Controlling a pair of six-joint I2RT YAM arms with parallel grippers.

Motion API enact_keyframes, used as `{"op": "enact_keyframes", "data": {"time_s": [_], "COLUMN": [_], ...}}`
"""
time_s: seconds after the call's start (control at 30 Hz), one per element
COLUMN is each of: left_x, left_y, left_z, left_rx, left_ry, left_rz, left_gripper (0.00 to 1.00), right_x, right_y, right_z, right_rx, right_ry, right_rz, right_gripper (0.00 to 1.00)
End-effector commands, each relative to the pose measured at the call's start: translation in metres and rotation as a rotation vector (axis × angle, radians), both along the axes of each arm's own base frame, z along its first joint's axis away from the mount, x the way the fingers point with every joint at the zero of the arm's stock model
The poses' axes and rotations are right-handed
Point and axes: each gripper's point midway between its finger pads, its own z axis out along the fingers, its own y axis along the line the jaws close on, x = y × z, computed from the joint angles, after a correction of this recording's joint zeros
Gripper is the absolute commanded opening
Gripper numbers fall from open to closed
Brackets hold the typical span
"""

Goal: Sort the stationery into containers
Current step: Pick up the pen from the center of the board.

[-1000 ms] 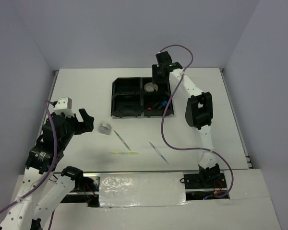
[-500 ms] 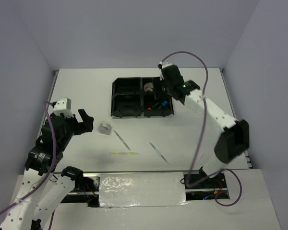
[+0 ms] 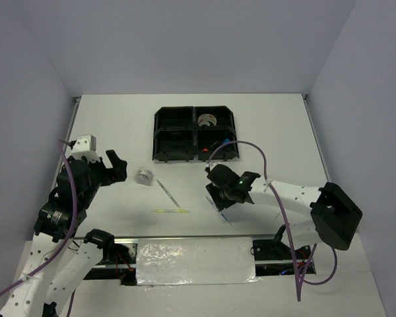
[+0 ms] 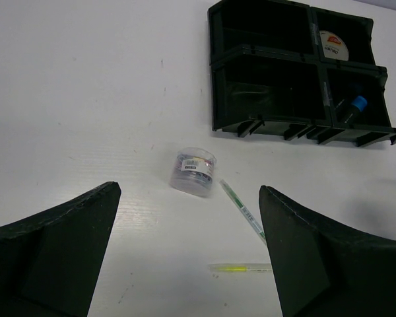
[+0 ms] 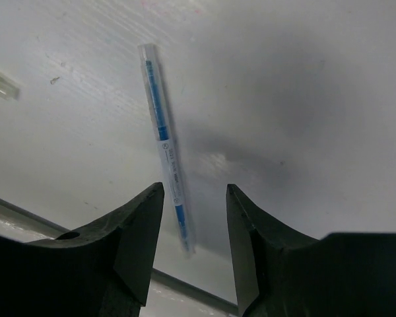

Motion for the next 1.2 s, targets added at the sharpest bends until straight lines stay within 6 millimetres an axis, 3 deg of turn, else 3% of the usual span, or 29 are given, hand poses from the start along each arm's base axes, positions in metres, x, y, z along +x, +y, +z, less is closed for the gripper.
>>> {"op": "enact_keyframes", "data": {"time_s": [0.0,0.33,0.5,0.6,0.63,0.7,0.8,0.87,0.9,0.97,1.0,1.07,1.1,1.17], "left_x": [0.002,0.004,0.003,0.003,0.002,0.002,0.002,0.002,0.002,0.001,0.001,0.000,0.000,0.000], "left_y": [0.003,0.001,0.000,0.001,0.000,0.000,0.000,0.000,-0.001,-0.001,-0.001,-0.001,-0.001,-0.001], "left_z": [0.008,0.006,0.006,0.006,0.006,0.007,0.007,0.008,0.008,0.008,0.009,0.009,0.010,0.010], "left_rx": [0.000,0.002,0.001,0.001,0.000,-0.001,0.000,-0.001,-0.002,-0.004,-0.006,-0.006,-0.006,-0.004], "left_ry": [-0.028,-0.020,-0.022,-0.022,-0.025,-0.028,-0.028,-0.030,-0.032,-0.035,-0.039,-0.040,-0.043,-0.044], "left_rz": [0.016,0.010,0.007,0.009,0.007,0.004,0.002,0.000,-0.001,-0.001,-0.002,-0.002,-0.003,-0.003], "left_gripper": [0.99,0.99,0.99,0.99,0.99,0.99,0.99,0.99,0.99,0.99,0.99,0.99,0.99,0.99], "right_x": [0.003,-0.011,-0.011,-0.014,-0.012,-0.013,0.006,0.020,0.033,0.045,0.059,0.076,0.091,0.119], "right_y": [0.017,0.022,0.018,0.022,0.027,0.037,0.062,0.069,0.083,0.095,0.107,0.119,0.135,0.139], "right_z": [-0.003,-0.025,-0.040,-0.045,-0.042,-0.032,0.012,0.036,0.057,0.068,0.088,0.098,0.106,0.111], "right_rx": [0.042,-0.001,-0.084,-0.110,-0.102,-0.075,0.008,0.006,0.037,0.022,0.012,-0.016,-0.015,-0.048], "right_ry": [-0.027,0.026,0.063,0.085,0.080,0.066,-0.025,-0.096,-0.148,-0.184,-0.251,-0.303,-0.331,-0.355], "right_rz": [-0.003,0.022,0.023,0.052,0.062,0.101,0.157,0.216,0.243,0.365,0.461,0.535,0.568,0.617], "right_gripper": [0.50,0.48,0.41,0.18,0.00,0.00,0.00,0.00,0.00,0.00,0.00,0.00,0.00,0.00]}}
